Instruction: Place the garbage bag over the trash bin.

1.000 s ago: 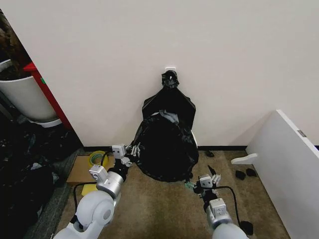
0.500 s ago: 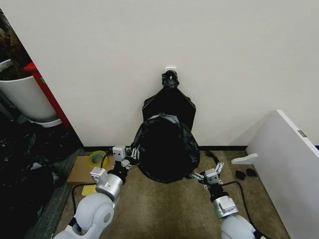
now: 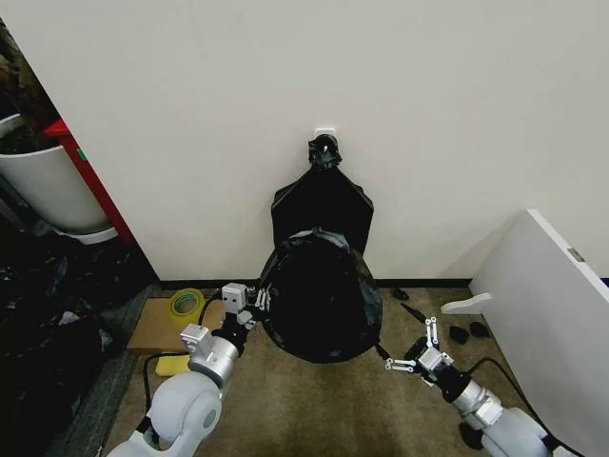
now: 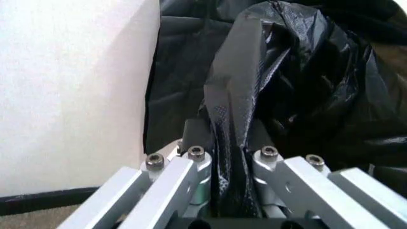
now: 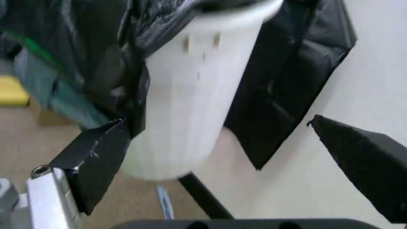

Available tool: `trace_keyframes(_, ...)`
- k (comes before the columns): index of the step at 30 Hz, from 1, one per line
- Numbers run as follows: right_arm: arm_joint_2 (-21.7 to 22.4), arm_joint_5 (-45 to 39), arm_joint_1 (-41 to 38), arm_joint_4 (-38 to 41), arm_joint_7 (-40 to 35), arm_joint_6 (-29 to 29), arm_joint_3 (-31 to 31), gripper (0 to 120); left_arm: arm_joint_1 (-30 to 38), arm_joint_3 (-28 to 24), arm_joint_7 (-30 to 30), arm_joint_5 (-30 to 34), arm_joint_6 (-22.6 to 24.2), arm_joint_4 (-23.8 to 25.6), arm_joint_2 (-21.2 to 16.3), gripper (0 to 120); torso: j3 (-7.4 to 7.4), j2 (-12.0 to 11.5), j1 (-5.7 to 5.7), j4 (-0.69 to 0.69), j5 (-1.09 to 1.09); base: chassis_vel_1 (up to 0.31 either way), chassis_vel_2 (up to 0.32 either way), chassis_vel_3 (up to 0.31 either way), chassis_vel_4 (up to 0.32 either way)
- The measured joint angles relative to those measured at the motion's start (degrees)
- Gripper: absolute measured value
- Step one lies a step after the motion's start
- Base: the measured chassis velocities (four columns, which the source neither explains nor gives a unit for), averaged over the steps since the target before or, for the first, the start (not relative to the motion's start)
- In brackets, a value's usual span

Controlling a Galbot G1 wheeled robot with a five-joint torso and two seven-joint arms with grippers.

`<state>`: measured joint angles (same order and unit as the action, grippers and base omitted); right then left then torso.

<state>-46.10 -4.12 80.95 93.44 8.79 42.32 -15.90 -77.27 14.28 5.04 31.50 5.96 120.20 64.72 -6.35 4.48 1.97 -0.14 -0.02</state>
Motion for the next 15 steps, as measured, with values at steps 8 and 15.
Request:
trace_keyframes(8,-0.6,-9.9,-0.3,0.4,16.2,4.8,-8.9,100,-0.1,-0.4,-0.1,-1.5,-0.8,-0.4,-0.1,5,0.00,0.0,0.00,-0.01,-0.02,0.000,0.000,0.000,0.000)
trace_keyframes(15,-0.5,-16.4,1.0,15.8,10.8,-1.7,-6.7,100,-0.6,-1.4,-2.2,-8.6,-5.4,-1.8,0.1,5,0.00,0.0,-0.01,0.00,-0.04,0.000,0.000,0.000,0.000)
